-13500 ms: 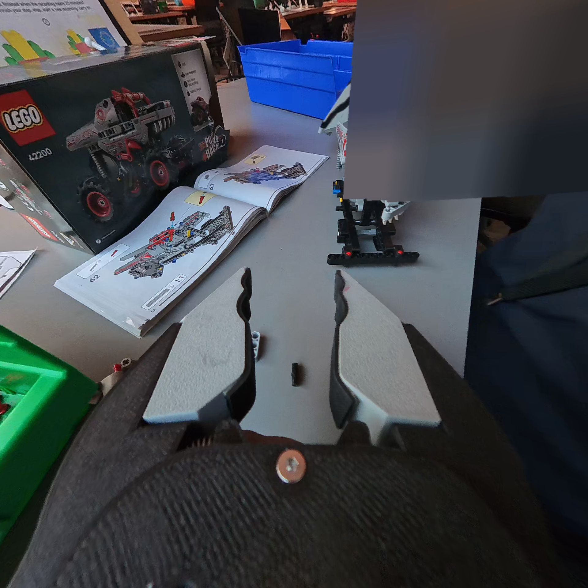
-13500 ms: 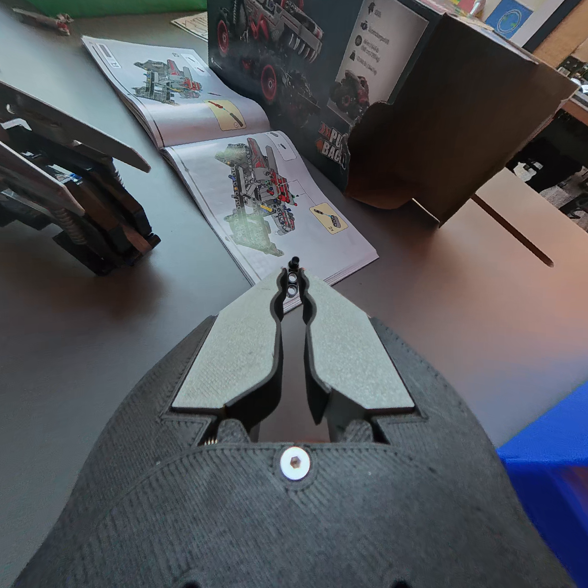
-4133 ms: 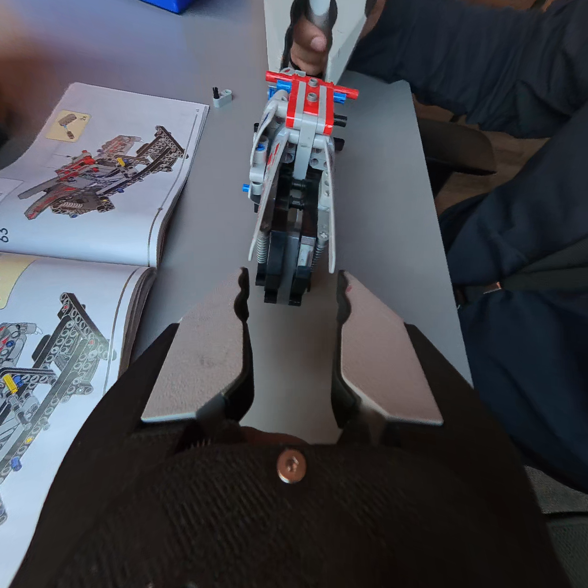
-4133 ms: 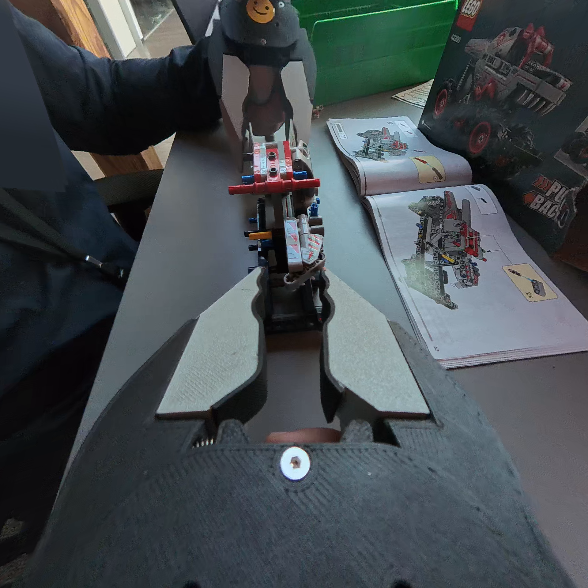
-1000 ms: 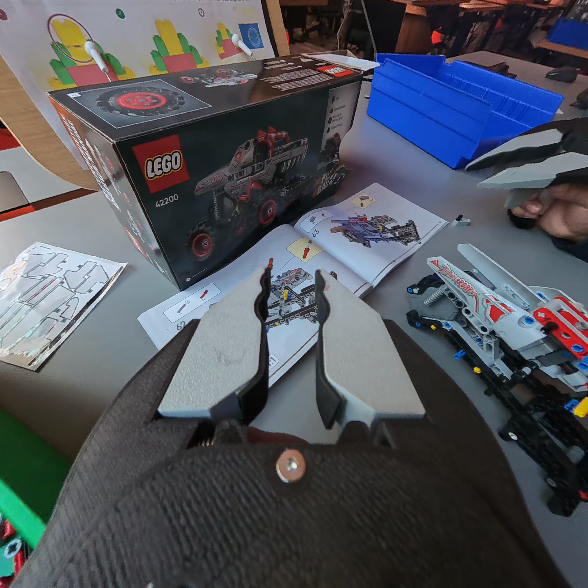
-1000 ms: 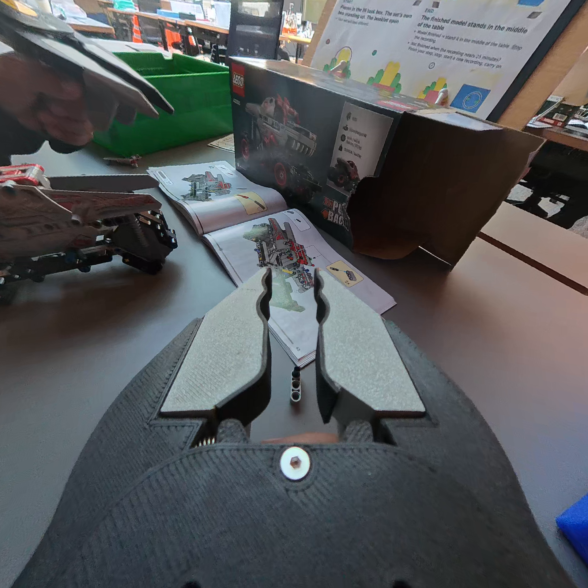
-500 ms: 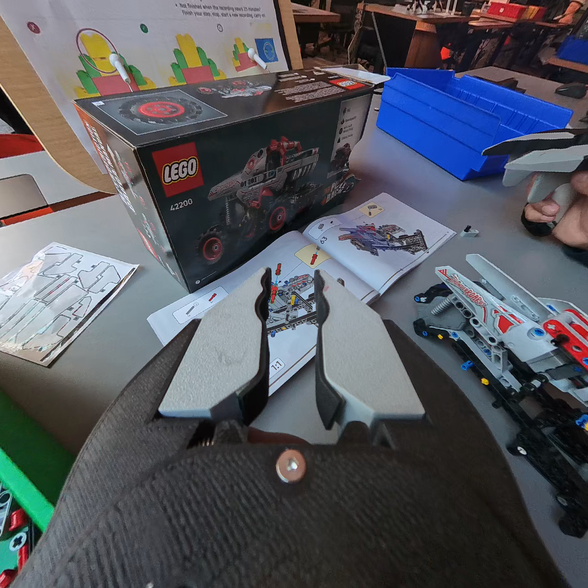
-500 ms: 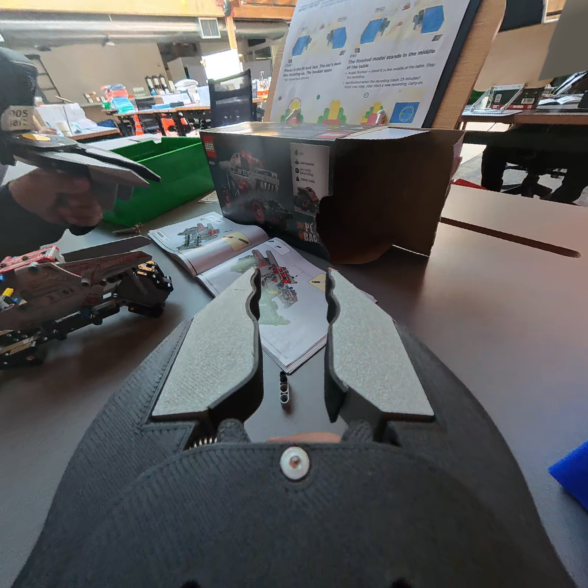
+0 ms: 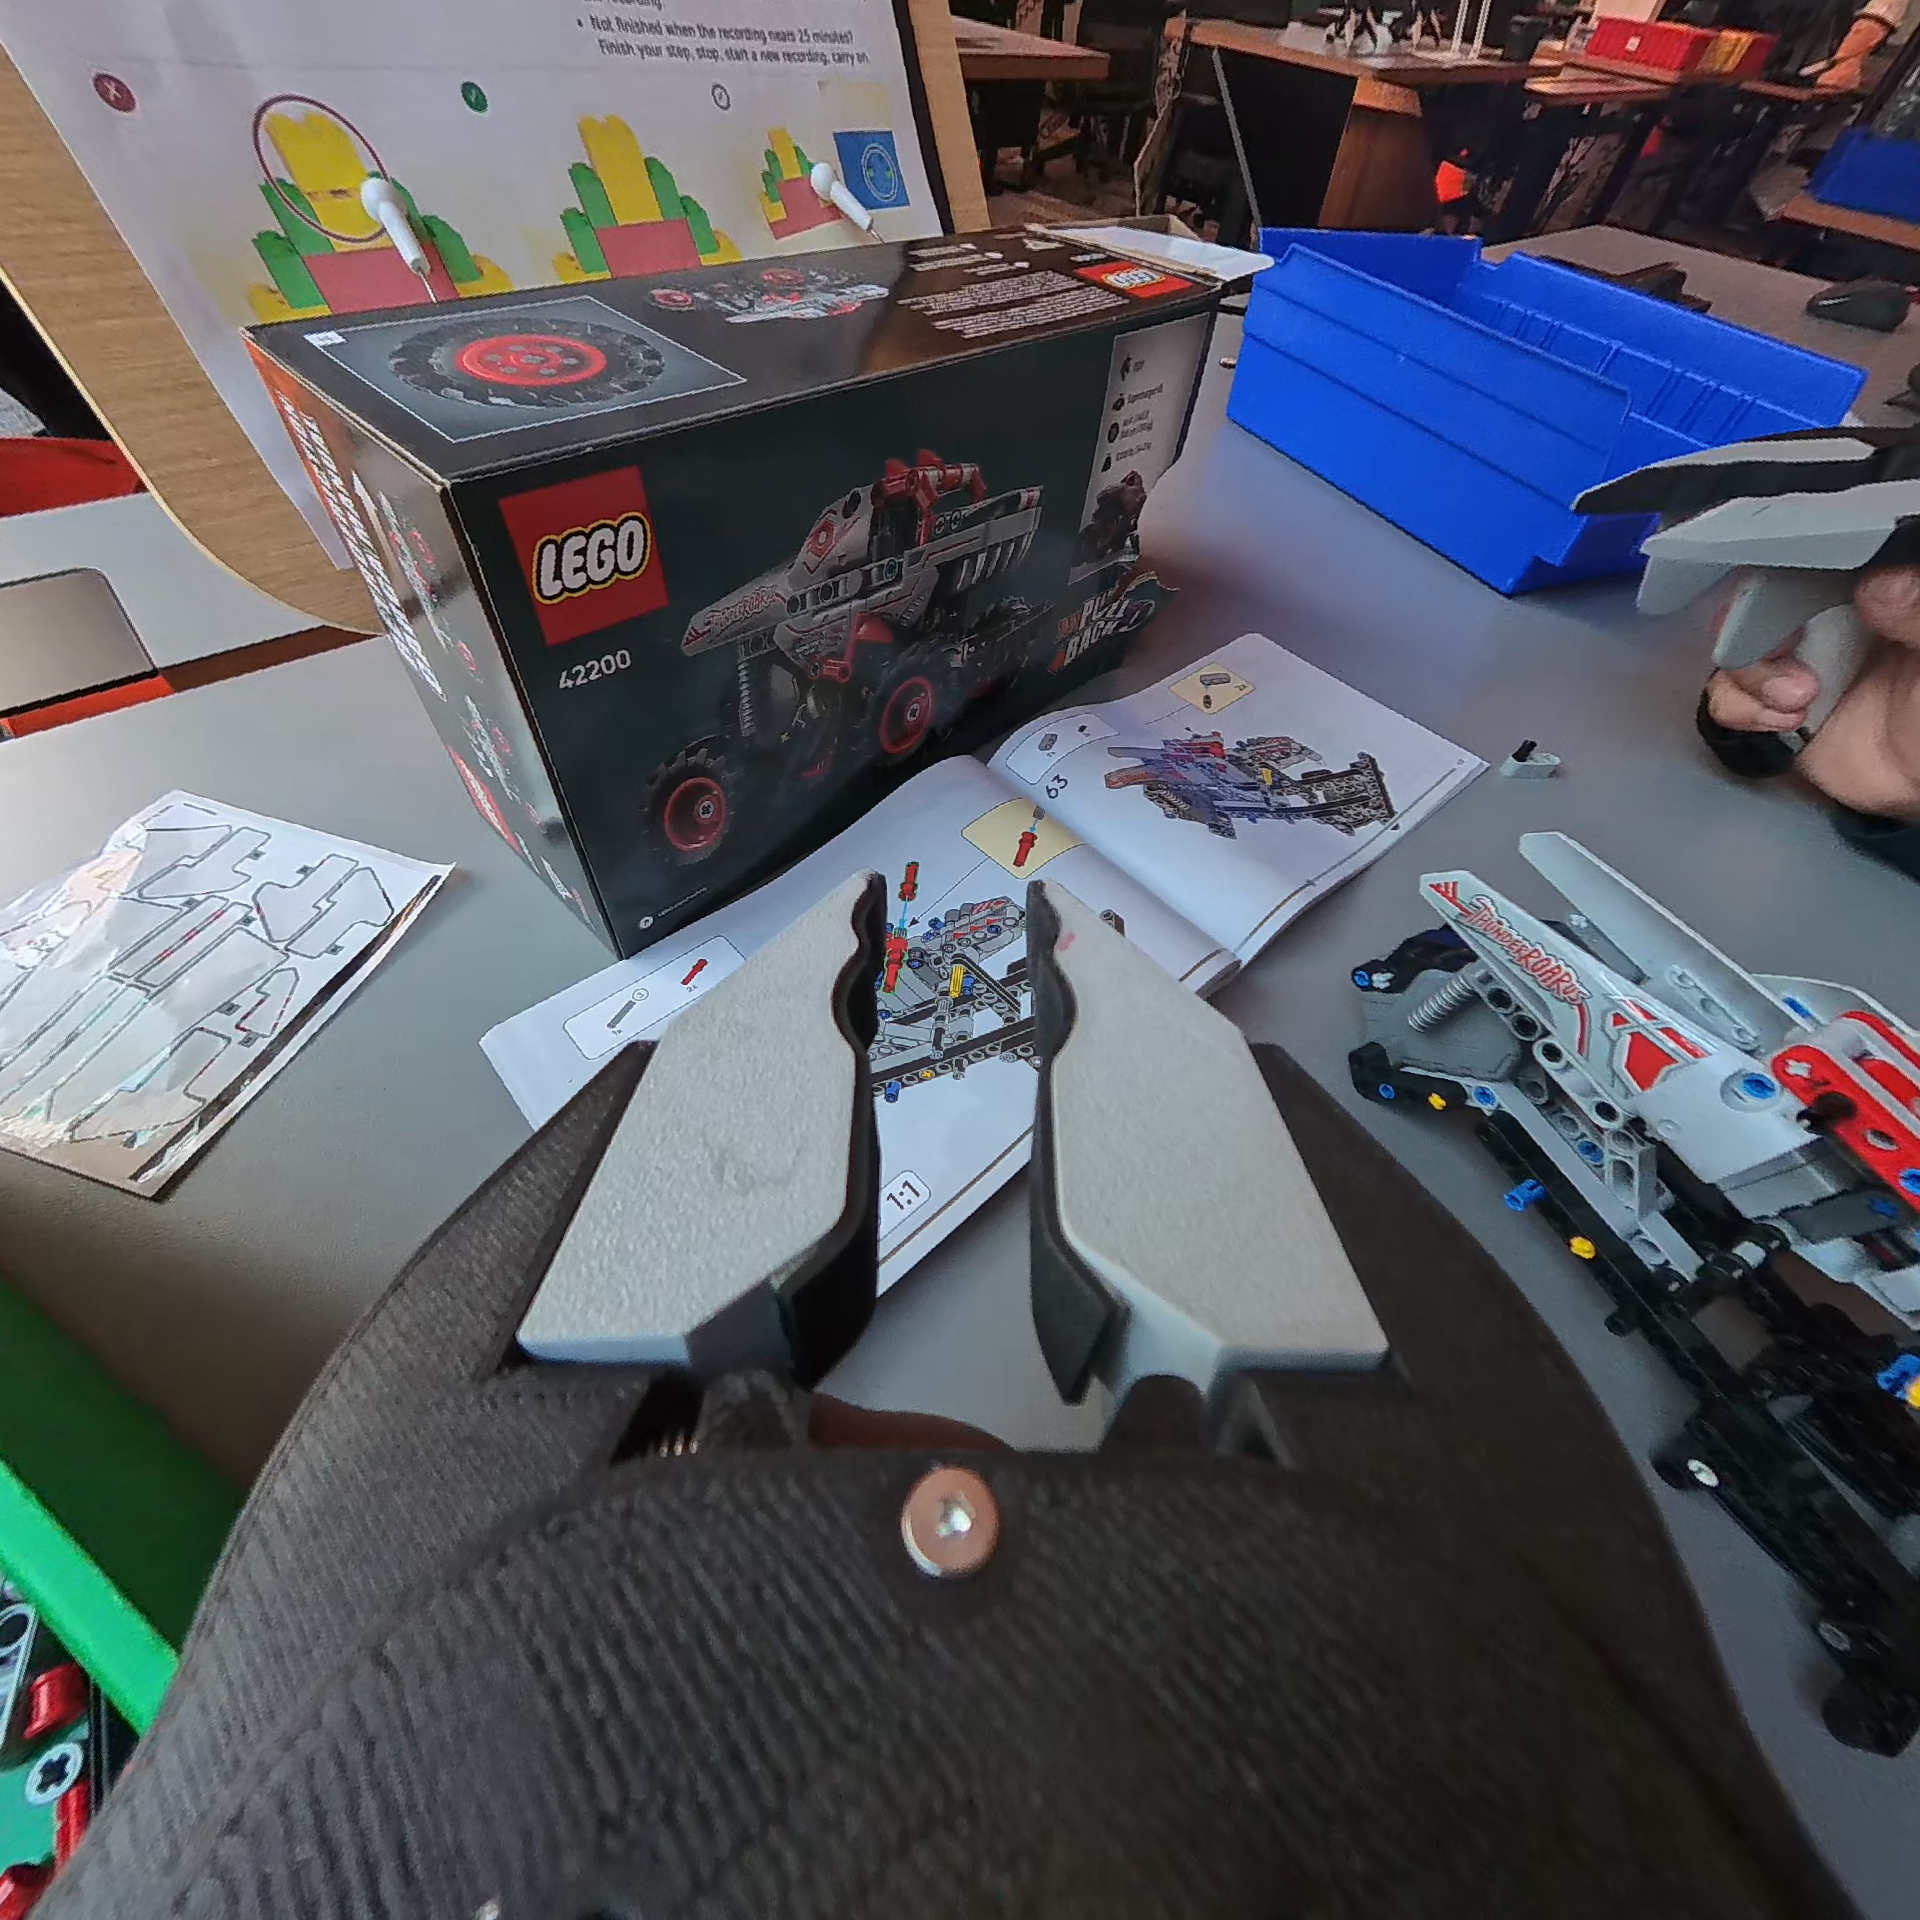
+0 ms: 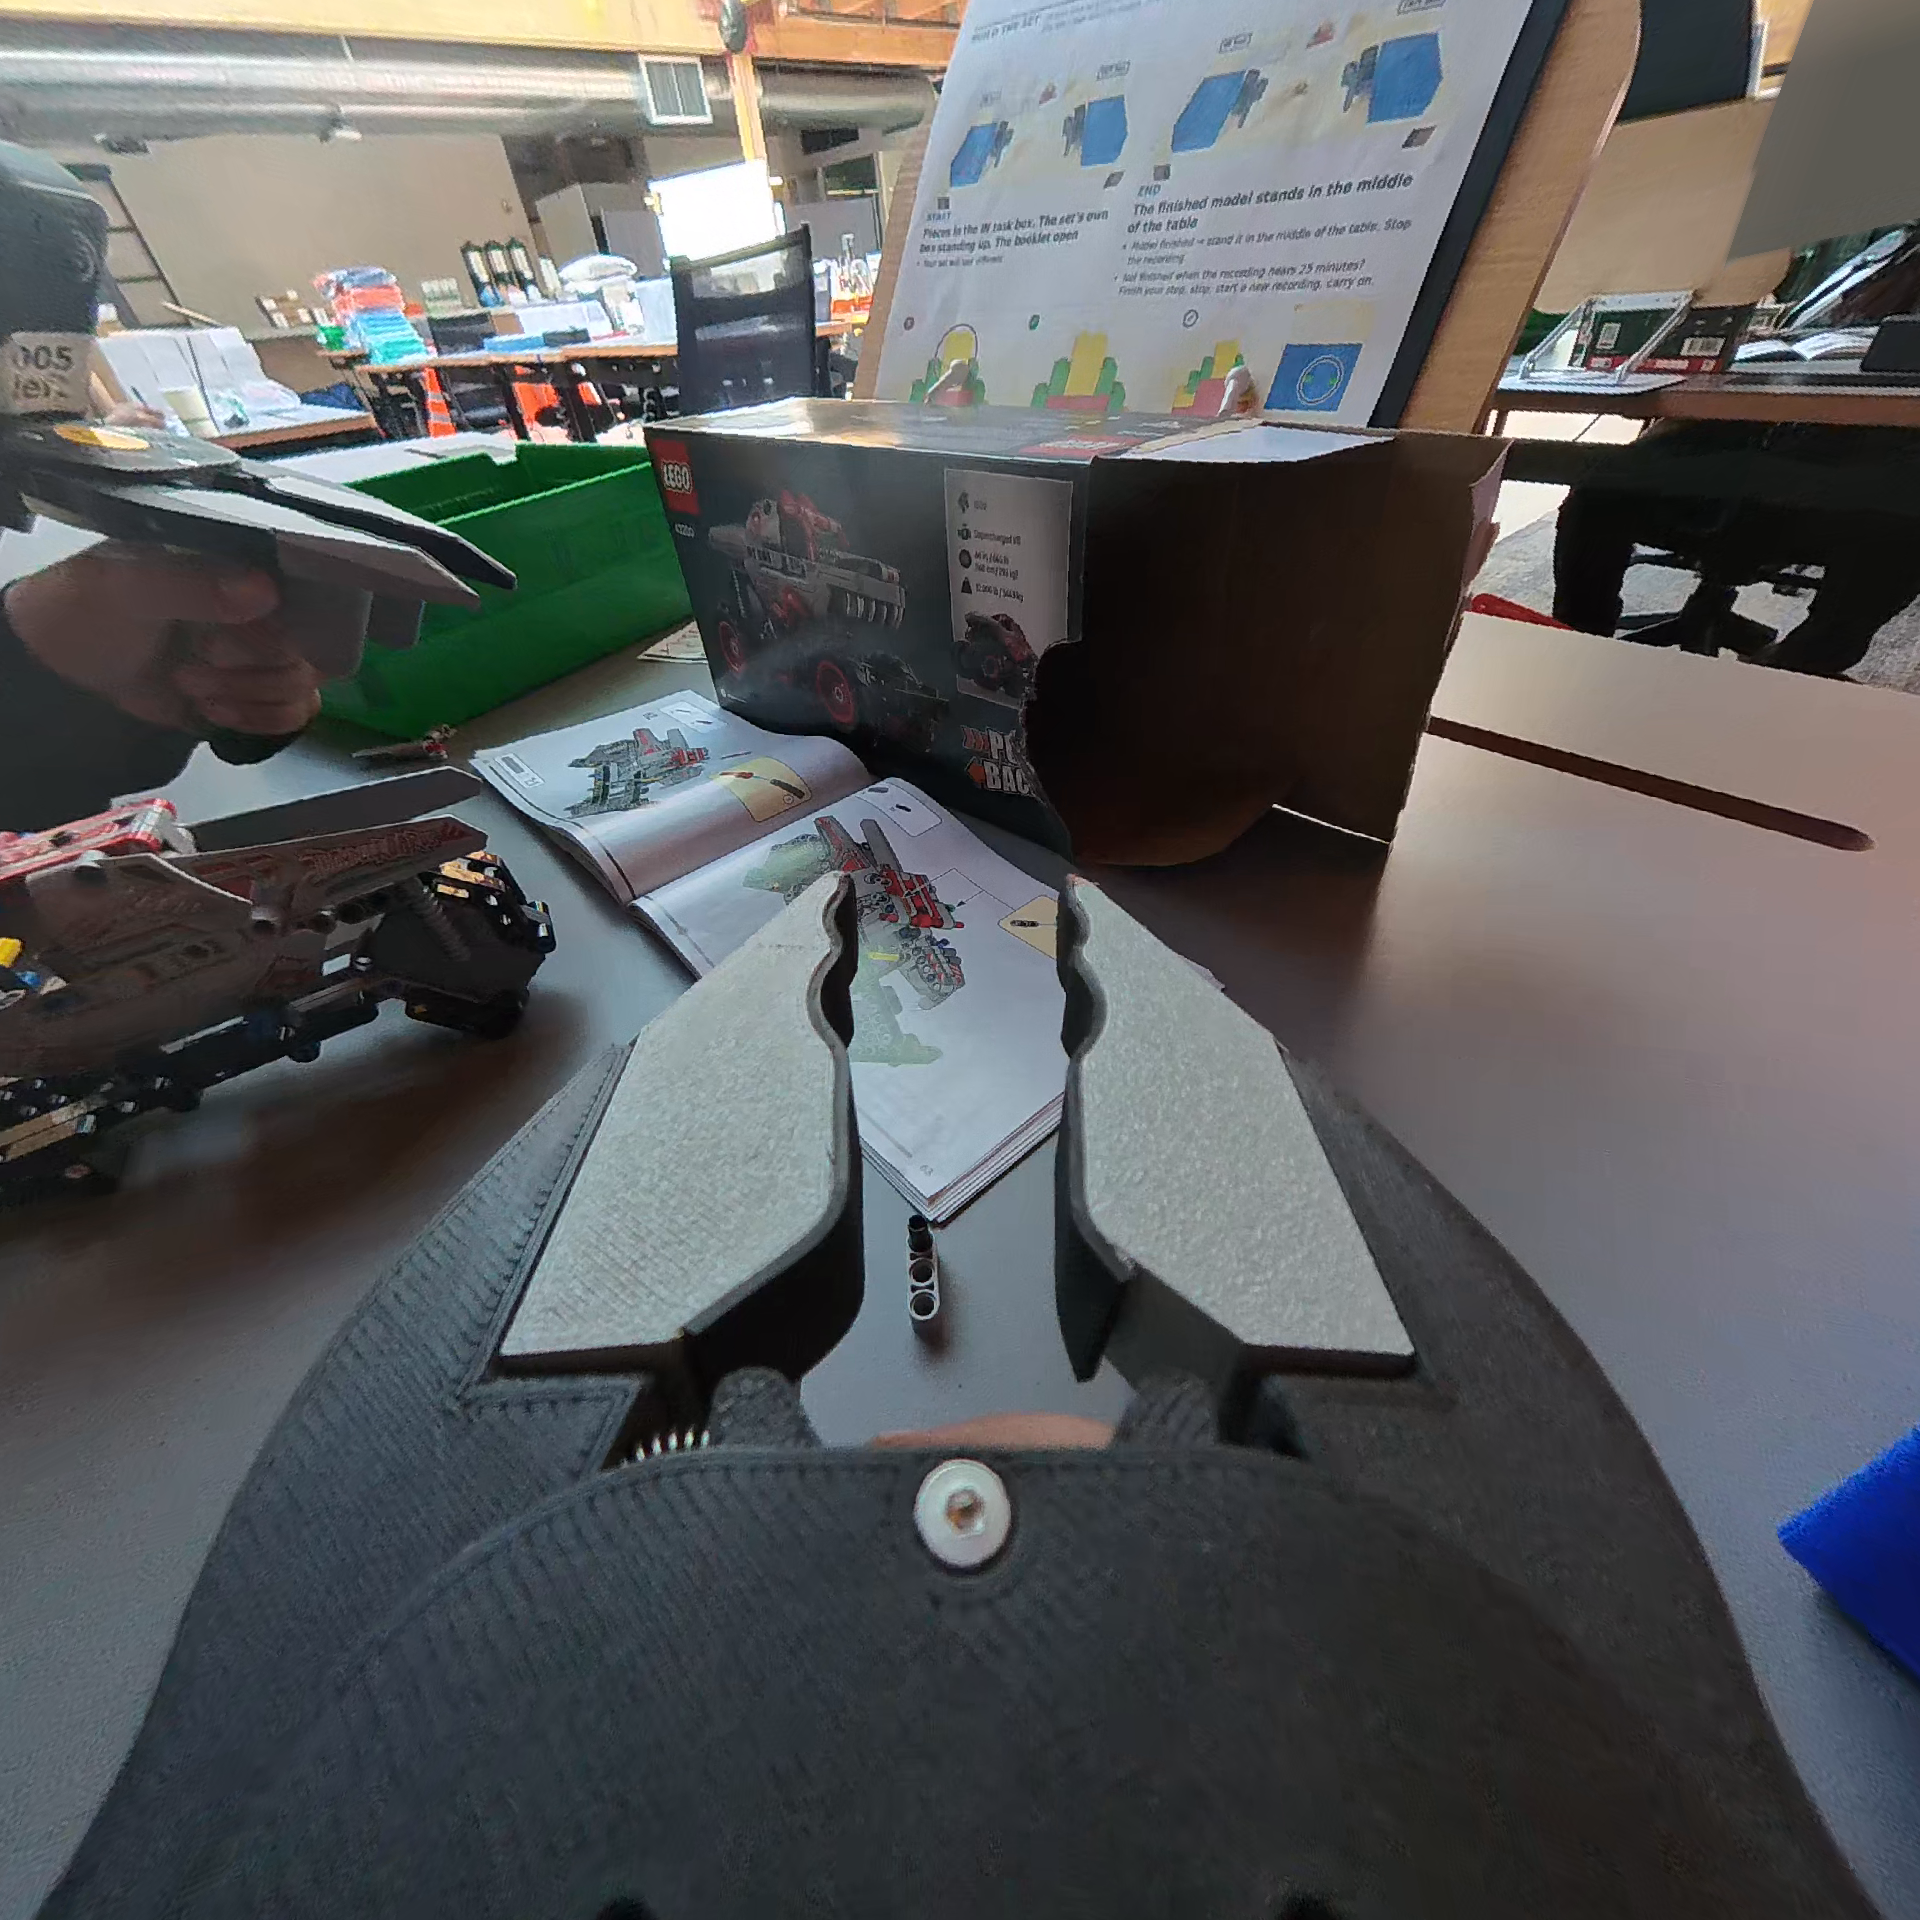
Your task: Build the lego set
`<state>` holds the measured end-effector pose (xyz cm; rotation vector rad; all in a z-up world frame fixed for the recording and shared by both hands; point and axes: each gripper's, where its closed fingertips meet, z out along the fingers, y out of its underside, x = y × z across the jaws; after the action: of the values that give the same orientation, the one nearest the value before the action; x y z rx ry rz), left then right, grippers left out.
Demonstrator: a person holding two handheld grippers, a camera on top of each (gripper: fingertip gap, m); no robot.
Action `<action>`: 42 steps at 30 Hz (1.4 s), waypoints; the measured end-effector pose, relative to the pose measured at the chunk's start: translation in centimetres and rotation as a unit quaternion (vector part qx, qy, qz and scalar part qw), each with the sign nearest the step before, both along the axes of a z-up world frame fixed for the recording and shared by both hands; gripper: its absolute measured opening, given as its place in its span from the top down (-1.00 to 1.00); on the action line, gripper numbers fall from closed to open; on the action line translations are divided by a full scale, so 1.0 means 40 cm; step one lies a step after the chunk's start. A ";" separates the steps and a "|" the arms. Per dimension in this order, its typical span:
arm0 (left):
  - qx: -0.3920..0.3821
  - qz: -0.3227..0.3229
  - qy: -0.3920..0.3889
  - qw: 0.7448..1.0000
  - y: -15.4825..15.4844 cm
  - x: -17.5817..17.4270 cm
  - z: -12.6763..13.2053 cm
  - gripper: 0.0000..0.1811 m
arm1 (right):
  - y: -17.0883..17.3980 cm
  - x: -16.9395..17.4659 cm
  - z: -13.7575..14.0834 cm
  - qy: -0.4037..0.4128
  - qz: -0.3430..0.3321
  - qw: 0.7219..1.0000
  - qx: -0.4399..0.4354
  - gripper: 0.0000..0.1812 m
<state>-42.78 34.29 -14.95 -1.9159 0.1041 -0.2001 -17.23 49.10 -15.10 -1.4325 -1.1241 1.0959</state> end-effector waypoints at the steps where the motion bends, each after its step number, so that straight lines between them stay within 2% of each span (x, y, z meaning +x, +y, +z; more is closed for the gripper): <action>1: -0.001 -0.001 0.000 1.000 0.000 0.000 -0.001 0.74 | -0.001 0.000 0.000 0.000 0.000 1.000 0.001 0.61; 21: 0.006 0.002 0.002 1.000 -0.002 -0.002 0.007 0.74 | 0.002 0.000 -0.001 -0.004 -0.006 1.000 0.011 0.66; 42: -0.013 -0.013 0.024 1.000 0.012 0.026 -0.031 0.76 | -0.024 0.005 0.037 0.019 0.009 1.000 0.023 0.69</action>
<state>-41.74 34.75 -16.20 -1.9466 0.1593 -0.1728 -17.02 48.12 -13.61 -1.3635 -1.1301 1.0983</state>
